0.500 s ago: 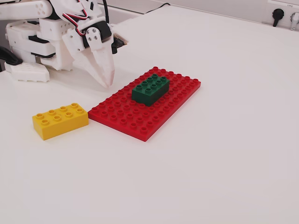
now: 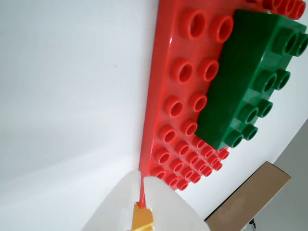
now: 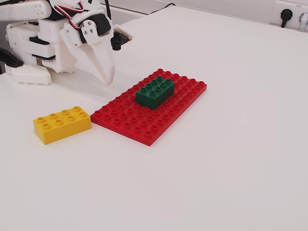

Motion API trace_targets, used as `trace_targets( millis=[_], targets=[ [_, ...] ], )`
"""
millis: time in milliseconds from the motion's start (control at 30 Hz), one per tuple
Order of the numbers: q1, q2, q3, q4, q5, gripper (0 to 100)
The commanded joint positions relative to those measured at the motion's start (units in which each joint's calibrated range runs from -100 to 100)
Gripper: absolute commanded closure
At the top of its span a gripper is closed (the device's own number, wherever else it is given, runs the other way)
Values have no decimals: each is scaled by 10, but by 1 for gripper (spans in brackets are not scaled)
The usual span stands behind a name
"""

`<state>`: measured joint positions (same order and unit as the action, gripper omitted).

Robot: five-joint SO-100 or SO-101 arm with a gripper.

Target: Put yellow lego brick onto the green one

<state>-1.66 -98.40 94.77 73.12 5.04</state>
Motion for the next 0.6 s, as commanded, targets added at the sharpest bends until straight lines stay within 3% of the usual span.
trace_targets(
  millis=[0, 567],
  targets=[
    [3, 5, -24, 10, 2, 99],
    [6, 5, -26, 10, 3, 99]
  ],
)
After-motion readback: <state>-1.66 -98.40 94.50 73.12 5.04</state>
